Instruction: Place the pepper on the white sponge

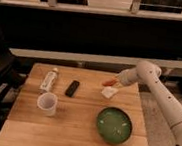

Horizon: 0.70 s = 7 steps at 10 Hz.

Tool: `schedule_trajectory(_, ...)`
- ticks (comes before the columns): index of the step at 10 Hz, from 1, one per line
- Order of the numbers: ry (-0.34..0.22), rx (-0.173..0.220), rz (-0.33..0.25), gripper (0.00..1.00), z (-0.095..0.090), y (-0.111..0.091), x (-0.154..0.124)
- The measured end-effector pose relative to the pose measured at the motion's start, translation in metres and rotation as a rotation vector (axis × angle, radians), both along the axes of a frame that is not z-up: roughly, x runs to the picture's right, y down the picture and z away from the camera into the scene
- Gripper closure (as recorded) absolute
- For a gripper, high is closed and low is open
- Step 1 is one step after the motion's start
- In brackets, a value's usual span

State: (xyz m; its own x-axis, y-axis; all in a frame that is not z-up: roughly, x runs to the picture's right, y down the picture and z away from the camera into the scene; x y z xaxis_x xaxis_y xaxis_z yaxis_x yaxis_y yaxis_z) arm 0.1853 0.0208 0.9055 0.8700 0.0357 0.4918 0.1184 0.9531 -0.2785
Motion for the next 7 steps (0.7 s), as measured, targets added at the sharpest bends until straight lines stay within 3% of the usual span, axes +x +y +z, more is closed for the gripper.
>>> schedule_trajectory(4, -0.017, -0.053, -0.062, 0.95, 0.010, 0.016, -0.011)
schedule_trajectory(7, -0.021, -0.085, -0.065, 0.64, 0.019, 0.024, -0.013)
